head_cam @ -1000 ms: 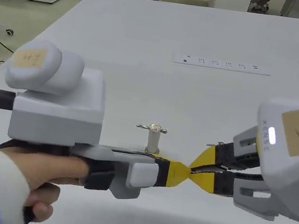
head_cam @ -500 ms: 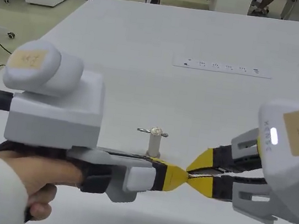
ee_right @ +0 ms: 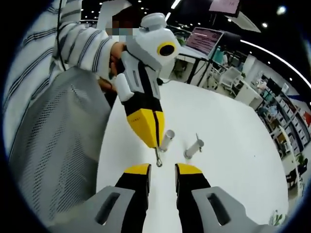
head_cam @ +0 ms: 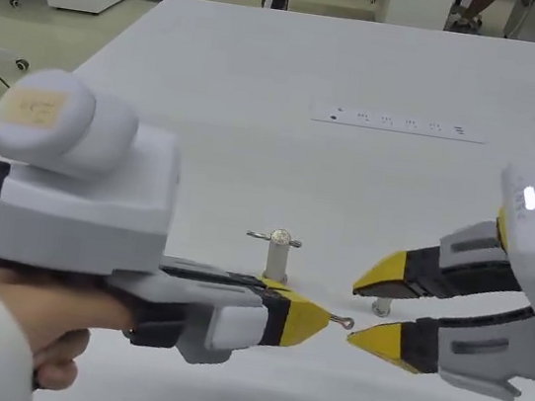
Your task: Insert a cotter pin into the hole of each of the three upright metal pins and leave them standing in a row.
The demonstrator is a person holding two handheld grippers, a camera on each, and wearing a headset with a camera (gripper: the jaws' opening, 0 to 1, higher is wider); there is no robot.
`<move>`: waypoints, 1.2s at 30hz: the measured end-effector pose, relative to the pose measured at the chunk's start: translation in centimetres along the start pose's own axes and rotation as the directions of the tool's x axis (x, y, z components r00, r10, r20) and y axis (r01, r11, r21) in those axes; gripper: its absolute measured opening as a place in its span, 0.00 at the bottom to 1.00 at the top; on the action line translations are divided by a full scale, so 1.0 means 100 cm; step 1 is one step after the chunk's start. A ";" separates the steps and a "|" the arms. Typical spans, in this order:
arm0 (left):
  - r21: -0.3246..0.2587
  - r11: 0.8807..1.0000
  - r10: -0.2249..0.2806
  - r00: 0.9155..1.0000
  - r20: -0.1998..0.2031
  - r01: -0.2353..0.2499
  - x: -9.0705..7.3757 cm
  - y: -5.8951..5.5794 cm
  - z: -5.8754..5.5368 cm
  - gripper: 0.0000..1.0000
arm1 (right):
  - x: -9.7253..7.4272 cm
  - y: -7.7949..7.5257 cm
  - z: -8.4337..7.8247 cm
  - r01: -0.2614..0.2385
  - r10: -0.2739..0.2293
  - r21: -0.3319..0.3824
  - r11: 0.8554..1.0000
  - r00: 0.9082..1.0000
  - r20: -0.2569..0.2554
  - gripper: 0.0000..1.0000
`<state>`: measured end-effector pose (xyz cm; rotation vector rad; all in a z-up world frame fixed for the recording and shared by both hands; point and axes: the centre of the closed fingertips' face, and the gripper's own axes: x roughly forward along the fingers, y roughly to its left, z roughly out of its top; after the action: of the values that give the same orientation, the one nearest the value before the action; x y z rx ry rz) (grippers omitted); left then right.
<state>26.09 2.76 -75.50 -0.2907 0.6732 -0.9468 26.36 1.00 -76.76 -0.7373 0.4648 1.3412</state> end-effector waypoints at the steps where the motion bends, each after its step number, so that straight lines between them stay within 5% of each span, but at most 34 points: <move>1: 0.016 1.000 -0.005 1.000 0.005 0.005 -0.001 -0.001 0.001 0.00 | 0.000 0.002 -0.001 -0.016 0.015 0.024 1.000 1.000 0.004 0.22; 7: 0.163 0.985 -0.045 0.999 -0.014 0.046 -0.007 -0.007 0.001 0.00 | -0.001 0.008 0.003 -0.100 0.089 0.150 0.984 0.993 0.080 0.21; 10: 0.255 0.965 -0.060 0.998 -0.034 0.067 -0.009 -0.009 -0.003 0.00 | 0.000 0.012 0.006 -0.131 0.114 0.175 0.976 0.988 0.102 0.21; 14: 0.308 0.947 -0.083 0.995 -0.051 0.095 -0.010 -0.015 -0.006 0.00 | 0.001 0.019 0.010 -0.164 0.141 0.193 0.967 0.982 0.124 0.20; 17: 0.312 0.943 -0.103 0.992 -0.068 0.119 -0.010 -0.018 -0.011 0.00 | 0.002 0.026 0.010 -0.200 0.175 0.204 0.958 0.975 0.135 0.19; 18: 0.346 0.930 -0.108 0.991 -0.073 0.127 -0.010 -0.019 -0.012 0.00 | 0.003 0.029 0.010 -0.218 0.192 0.209 0.953 0.972 0.137 0.19; 23: 0.380 0.912 -0.139 0.988 -0.074 0.156 -0.011 -0.026 -0.013 0.00 | 0.006 0.035 0.009 -0.243 0.219 0.197 0.950 0.966 0.135 0.17; 36: 0.391 0.898 -0.186 0.979 -0.079 0.202 -0.013 -0.031 -0.015 0.00 | 0.004 0.045 0.015 -0.315 0.282 0.209 0.926 0.944 0.172 0.06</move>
<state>22.59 2.14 -74.54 0.0245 0.4776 -1.2597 21.85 2.57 -76.92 -0.3821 0.6300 1.5790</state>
